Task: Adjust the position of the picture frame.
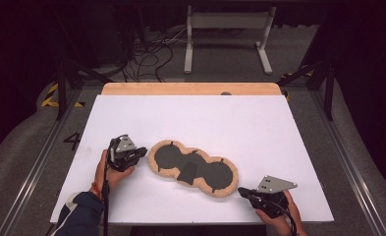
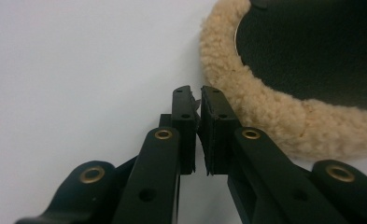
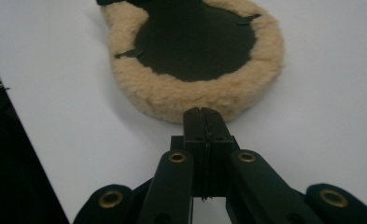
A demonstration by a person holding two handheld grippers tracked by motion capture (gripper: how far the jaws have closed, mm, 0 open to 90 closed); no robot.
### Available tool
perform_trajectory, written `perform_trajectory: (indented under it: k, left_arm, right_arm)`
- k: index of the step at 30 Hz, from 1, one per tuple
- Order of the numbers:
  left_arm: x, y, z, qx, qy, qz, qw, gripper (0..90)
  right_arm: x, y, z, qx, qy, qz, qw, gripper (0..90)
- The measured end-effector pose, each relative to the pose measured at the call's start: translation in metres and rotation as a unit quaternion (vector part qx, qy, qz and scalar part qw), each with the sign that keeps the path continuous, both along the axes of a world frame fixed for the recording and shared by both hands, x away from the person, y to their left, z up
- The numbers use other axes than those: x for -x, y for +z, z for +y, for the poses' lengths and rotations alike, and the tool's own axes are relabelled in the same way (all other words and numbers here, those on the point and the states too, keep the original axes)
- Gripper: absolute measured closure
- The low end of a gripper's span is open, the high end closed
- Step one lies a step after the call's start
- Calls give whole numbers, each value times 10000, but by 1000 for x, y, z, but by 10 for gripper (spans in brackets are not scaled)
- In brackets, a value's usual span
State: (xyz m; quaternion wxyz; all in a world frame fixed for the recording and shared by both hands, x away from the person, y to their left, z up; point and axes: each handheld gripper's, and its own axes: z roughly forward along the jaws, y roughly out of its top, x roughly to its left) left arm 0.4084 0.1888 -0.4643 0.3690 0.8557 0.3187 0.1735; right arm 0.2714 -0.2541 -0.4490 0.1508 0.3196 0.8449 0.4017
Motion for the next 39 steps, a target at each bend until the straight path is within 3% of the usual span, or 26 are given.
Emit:
perform_trajectory:
  k: [2, 5, 13, 17, 24, 39]
  left_arm:
    - [1, -2, -4, -136, -31, 44, 9999, 838]
    - [3, 2, -3, -80, -143, -56, 9999, 835]
    - [-3, -3, -5, -135, -98, -51, 9998, 835]
    - [-4, -3, -6, -132, -146, -58, 9998, 850]
    - [-5, -3, -4, -57, -224, 43, 9997, 874]
    - [-3, -3, -3, -45, -302, 61, 9995, 897]
  right_arm:
    - [2, -1, 5, 76, 30, -30, 10000, 900]
    - [3, 0, 8, 45, 26, -162, 9999, 900]
    - [1, -3, 27, 279, 187, -67, 9994, 900]
    - [-1, -2, 26, 184, 115, 36, 9998, 900]
    - [-3, -2, 26, 230, 20, -2, 9997, 900]
    - [-9, -2, 23, 308, -102, -90, 9994, 900]
